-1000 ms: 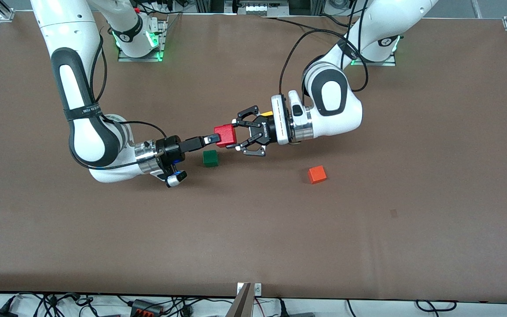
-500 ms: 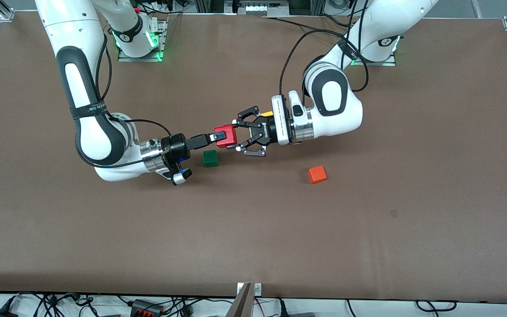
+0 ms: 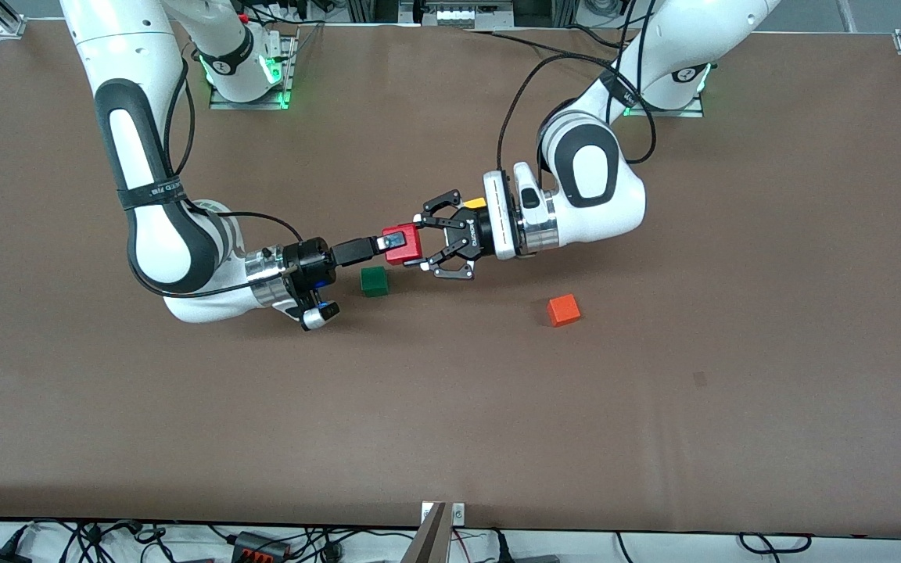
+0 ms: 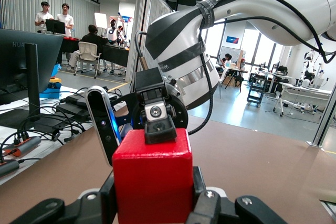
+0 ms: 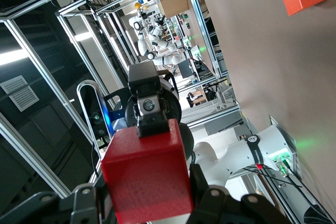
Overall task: Pass red block to right arm, stack on blue
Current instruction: 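Grasp the red cube with the right gripper from the left gripper, then open the left gripper and pull it away from the red cube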
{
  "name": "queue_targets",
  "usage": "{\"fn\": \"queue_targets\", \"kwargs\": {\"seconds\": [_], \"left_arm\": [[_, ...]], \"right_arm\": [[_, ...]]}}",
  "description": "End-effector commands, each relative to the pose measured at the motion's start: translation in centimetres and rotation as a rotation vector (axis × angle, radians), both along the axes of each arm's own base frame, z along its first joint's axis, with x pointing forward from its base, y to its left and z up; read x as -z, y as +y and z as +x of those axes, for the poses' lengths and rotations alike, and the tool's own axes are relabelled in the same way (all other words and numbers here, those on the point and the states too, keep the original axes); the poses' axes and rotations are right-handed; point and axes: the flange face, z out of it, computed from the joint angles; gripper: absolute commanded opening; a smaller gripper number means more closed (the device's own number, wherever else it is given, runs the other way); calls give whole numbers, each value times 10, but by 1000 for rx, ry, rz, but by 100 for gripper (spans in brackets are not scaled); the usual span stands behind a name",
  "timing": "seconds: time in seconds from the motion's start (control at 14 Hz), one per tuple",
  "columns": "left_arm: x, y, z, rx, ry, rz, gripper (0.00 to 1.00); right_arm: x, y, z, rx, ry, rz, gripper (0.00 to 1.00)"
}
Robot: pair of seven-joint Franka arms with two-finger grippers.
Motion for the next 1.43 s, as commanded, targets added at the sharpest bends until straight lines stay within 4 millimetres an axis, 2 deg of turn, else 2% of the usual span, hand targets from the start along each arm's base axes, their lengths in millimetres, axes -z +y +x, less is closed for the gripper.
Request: {"fn": "queue_targets", "kwargs": {"seconds": [0.0,0.07,0.14,0.36,0.5,0.71,0.93,1.14,1.36], "left_arm": [[-6,0,3,-32,-63,4,40],[-7,0,3,-30,-67,4,99],[-8,0,4,-31,-69,2,100],[-16,5,7,-41,-74,0,100],[-25,16,14,-55,-85,-7,100],[-28,23,18,-62,-95,-5,100],[-32,43,31,-18,-113,-66,100],[-38,80,50,91,-130,-58,100],[-37,116,63,196,-122,72,100]], "right_arm": [[-6,3,-2,9,19,10,13],[-5,2,-2,8,19,10,13],[-5,2,-2,7,18,9,12],[-5,1,-1,10,26,9,0],[-5,1,-1,7,23,7,0],[-9,-7,1,6,6,-14,0],[-9,-40,10,-40,-55,-144,0],[3,-79,13,-108,-94,-304,0],[16,-125,16,-195,-141,-518,0]]}}
